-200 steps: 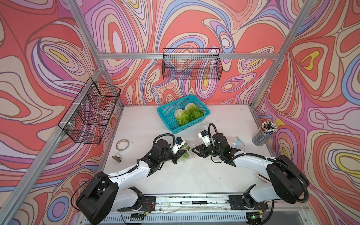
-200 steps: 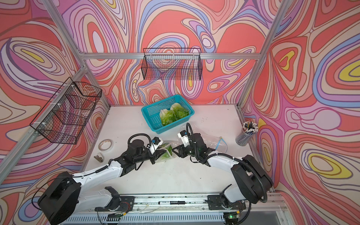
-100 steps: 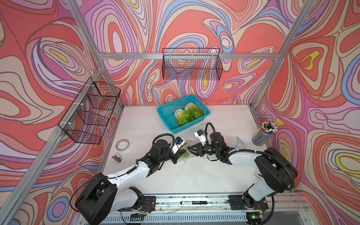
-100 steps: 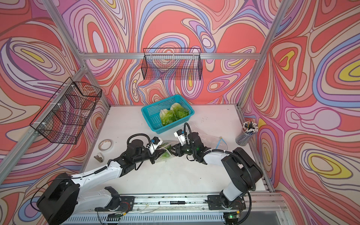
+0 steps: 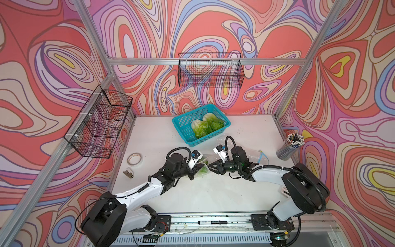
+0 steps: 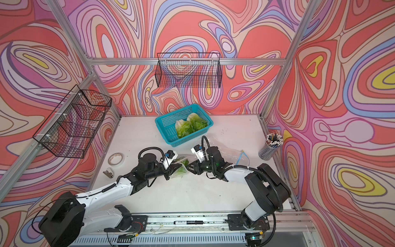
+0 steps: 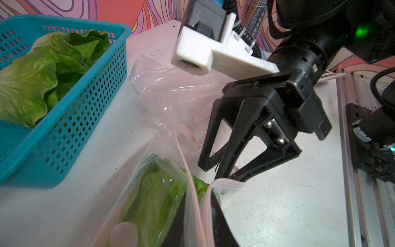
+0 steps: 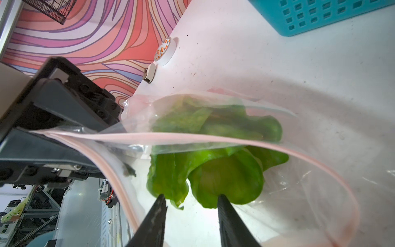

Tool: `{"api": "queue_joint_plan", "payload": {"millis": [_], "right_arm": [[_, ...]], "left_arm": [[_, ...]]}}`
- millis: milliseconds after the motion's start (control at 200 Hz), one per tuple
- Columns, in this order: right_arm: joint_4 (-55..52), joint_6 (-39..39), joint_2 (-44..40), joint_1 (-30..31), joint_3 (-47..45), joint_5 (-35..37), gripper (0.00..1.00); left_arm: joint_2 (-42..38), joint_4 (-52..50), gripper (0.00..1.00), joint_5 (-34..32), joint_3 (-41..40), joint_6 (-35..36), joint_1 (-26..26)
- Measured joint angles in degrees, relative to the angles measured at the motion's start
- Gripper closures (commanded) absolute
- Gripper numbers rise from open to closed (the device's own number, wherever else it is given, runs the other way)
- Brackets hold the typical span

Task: Open the zip-top bag and take out the chinese cabbages
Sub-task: Pick up the Chinese cabbage from the zipper food storage bag.

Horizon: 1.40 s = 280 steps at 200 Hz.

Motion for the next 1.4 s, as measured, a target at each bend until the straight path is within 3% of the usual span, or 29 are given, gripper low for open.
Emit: {"api": "queue_joint_plan", "payload": {"millis": [911,1182,1402], "right_arm": [[6.0,0.2,3.0,0.3,-1.1,-5.9,0.67],[7.9,0.8,3.2,0.5,-1.2,-6.3,0.63],[15.1,4.6,8.7,2.3,-1.0,-6.9,0.62]], "left_arm": [[-0.3,0.3,0.84,4.1,0.1,-1.3,0.0],[-0.9,1.0,0.84,5.5,0.1,-2.3,0.0],[0.7,4.5,0.84,7.4,0.1,-4.8,0.0]]}}
